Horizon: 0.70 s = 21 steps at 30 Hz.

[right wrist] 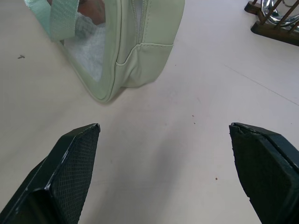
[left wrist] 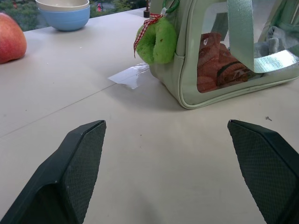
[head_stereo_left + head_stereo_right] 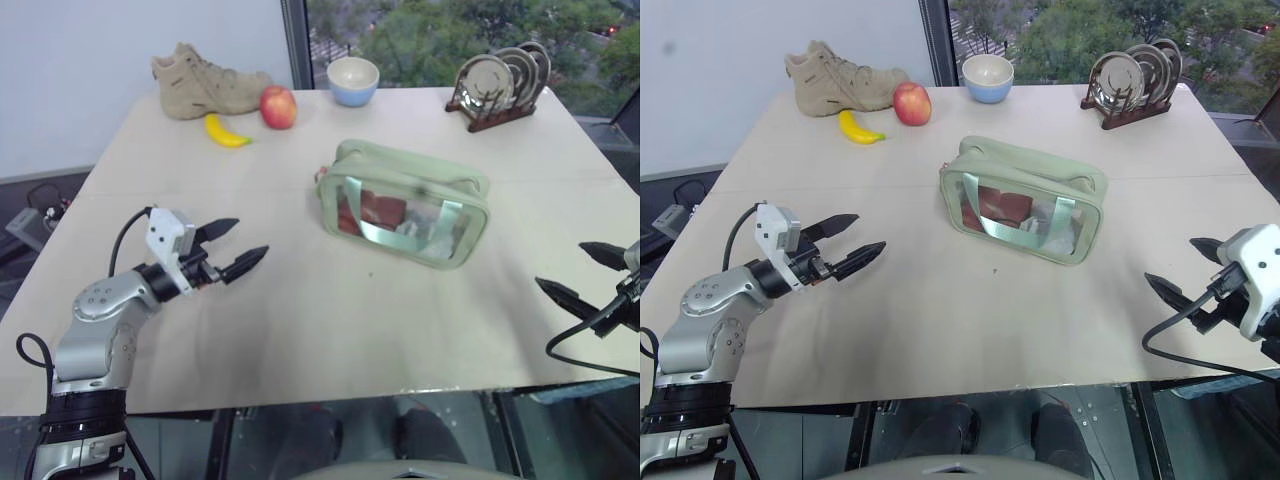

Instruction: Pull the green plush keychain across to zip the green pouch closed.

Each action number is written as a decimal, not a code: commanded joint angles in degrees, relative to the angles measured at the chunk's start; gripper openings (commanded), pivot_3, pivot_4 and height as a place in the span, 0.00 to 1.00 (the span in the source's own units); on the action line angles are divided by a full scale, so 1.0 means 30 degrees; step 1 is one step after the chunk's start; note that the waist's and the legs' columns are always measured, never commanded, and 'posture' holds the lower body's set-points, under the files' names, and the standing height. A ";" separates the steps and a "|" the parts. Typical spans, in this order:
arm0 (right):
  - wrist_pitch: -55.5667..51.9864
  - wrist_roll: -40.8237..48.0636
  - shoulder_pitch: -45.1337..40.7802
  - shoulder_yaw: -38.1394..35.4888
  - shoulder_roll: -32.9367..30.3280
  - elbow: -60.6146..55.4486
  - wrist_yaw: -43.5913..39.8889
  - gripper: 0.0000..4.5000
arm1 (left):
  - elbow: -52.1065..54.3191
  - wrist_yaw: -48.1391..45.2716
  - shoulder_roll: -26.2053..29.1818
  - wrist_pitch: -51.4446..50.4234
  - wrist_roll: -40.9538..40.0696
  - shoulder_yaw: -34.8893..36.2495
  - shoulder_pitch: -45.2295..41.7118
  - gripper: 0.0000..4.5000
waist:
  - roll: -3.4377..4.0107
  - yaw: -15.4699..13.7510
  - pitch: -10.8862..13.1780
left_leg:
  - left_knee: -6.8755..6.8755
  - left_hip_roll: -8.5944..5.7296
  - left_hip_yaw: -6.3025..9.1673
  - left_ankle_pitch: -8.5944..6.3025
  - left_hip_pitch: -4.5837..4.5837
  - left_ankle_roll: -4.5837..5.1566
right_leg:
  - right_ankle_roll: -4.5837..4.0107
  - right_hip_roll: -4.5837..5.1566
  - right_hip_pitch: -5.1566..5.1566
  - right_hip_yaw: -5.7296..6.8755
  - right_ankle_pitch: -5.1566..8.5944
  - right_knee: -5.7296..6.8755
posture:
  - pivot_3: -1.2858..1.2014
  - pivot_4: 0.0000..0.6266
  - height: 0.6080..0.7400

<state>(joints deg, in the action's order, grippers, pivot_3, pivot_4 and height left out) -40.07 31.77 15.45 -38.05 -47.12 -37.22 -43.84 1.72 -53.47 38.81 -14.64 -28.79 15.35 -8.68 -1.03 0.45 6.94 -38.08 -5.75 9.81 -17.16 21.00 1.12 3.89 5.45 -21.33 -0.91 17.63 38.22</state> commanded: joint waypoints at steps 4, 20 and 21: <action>-0.2495 0.0738 -0.0770 -0.0106 -0.0616 -0.1512 0.1732 1.00 | 0.1247 -0.0321 0.0096 -0.0758 -0.1108 0.0151 -0.0538 0.98 | 0.0014 0.0001 0.0011 | 0.0000 0.0000 0.0000 0.0000 0.0000 0.0001 | 0.0000 0.0000 -0.0001 0.0000 0.0000 0.0000 | 0.52 0.24 1.00; -0.5530 0.1471 -1.5600 1.0195 -0.1421 0.1648 0.3291 1.00 | 0.1894 -0.3298 -0.0140 0.0900 -0.0968 -0.1633 -0.1056 0.98 | 0.0097 0.0214 0.0078 | 0.0034 0.0037 0.0006 -0.0001 0.0027 -0.0002 | 0.0007 -0.0030 -0.0021 0.0020 -0.0005 -0.0070 | 0.52 0.24 1.00; -0.5624 0.1247 -1.6664 1.1005 -0.1123 0.2297 0.3262 1.00 | 0.1840 -0.3299 -0.0162 0.0935 -0.0933 -0.1672 -0.1103 0.98 | 0.0093 0.0158 0.0077 | 0.0054 0.0036 0.0009 -0.0001 0.0072 -0.0002 | 0.0006 -0.0028 -0.0060 0.0021 -0.0005 -0.0082 | 0.52 0.24 1.00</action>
<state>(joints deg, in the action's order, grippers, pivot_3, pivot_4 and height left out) -55.82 35.92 -30.96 -8.00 -51.21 -32.40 -33.65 6.29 -62.96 38.24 -13.15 -31.59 10.11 -11.32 -0.75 0.92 7.18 -37.93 -5.64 9.85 -17.16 21.29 1.12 3.91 5.37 -21.58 -0.83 17.61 37.97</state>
